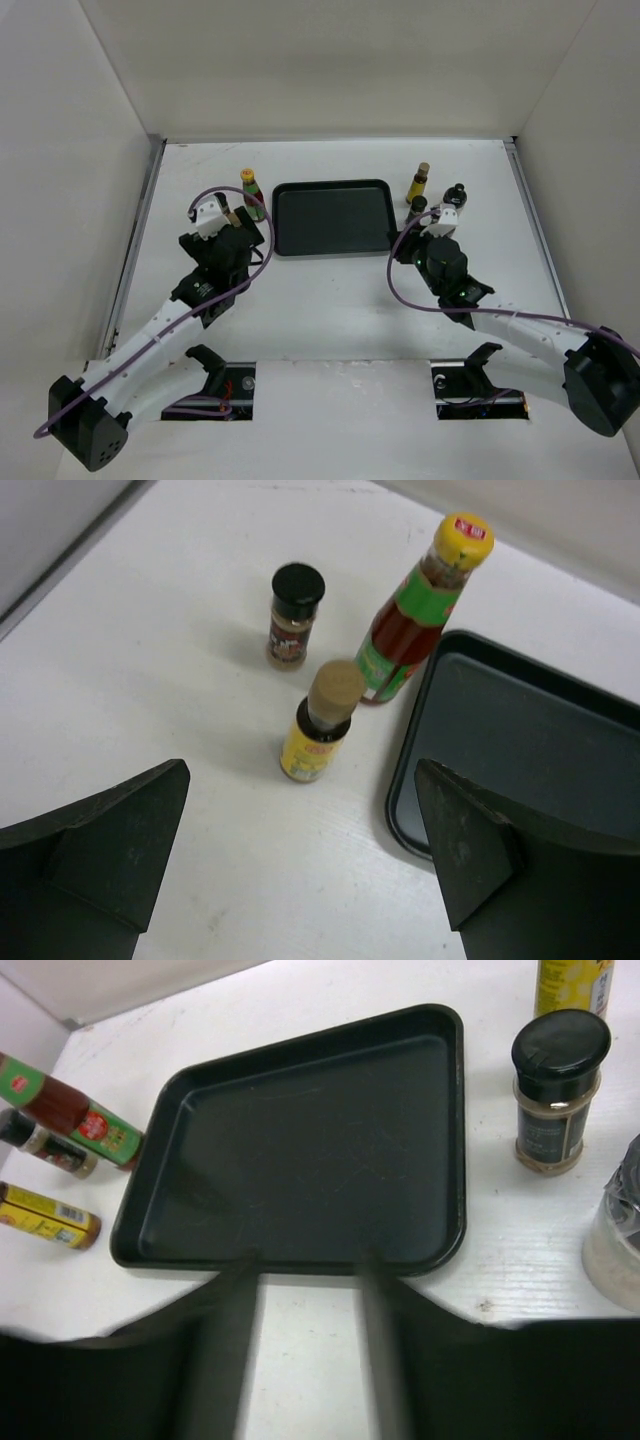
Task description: Organize the condiment bottles
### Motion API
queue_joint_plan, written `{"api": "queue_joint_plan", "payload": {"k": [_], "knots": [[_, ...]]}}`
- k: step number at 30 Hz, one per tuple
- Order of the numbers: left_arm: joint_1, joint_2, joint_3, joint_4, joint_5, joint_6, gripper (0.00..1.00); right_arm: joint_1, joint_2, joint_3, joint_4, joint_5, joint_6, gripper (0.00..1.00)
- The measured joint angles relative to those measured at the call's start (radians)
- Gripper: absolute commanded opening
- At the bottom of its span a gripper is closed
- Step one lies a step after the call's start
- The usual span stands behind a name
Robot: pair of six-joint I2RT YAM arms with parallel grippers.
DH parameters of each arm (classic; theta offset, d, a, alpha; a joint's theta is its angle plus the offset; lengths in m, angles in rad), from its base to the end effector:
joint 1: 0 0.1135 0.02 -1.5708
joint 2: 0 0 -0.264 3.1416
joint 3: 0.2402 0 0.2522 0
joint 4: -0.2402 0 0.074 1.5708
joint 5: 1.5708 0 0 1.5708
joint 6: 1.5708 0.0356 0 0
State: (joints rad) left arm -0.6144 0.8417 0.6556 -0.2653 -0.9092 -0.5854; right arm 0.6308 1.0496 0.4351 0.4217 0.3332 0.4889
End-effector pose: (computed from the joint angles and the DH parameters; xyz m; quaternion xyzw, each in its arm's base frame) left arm 0.1651 -0.0821 0.2822 -0.2221 0.7646 0.0378 0.6038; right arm 0.1917 0.1256 0.2296 0.0512 0.7668 0.2245 0.5992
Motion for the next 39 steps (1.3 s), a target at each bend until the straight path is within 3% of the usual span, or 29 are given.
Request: {"api": "queue_joint_plan", "payload": {"k": [2,4,6,8,10,19,21,24,30,35,39], "knots": [[0.019,0.021,0.0,0.052,-0.014,0.025,0.99,0.008,0.005,0.004,-0.003,0.003,-0.006,0.24],[0.038,0.049,0.0,0.095,-0.016,0.04,0.8,0.031,0.016,0.018,-0.012,0.017,-0.016,0.26],[0.061,0.089,0.0,0.129,-0.013,0.055,0.69,0.059,0.032,0.034,-0.014,0.042,-0.031,0.41],[0.083,0.133,0.0,0.155,-0.003,0.066,0.7,0.088,0.05,0.047,-0.014,0.07,-0.051,0.63],[0.105,0.178,0.001,0.175,0.011,0.073,0.72,0.113,0.065,0.051,-0.012,0.093,-0.074,0.71],[0.191,0.365,0.032,0.283,0.106,0.085,0.7,0.15,0.117,0.067,-0.012,0.144,-0.128,0.71],[0.206,0.404,0.05,0.308,0.127,0.087,0.63,0.157,0.123,0.07,-0.011,0.15,-0.135,0.71],[0.225,0.46,0.076,0.346,0.154,0.089,0.44,0.161,0.124,0.071,-0.011,0.157,-0.142,0.71],[0.234,0.509,0.087,0.375,0.166,0.101,0.22,0.162,0.124,0.073,-0.01,0.162,-0.146,0.71],[0.201,0.461,0.079,0.35,0.15,0.102,0.18,0.162,0.119,0.073,-0.01,0.162,-0.146,0.71],[0.105,0.346,0.08,0.328,0.106,0.128,0.18,0.162,0.108,0.073,-0.01,0.164,-0.146,0.71]]}}
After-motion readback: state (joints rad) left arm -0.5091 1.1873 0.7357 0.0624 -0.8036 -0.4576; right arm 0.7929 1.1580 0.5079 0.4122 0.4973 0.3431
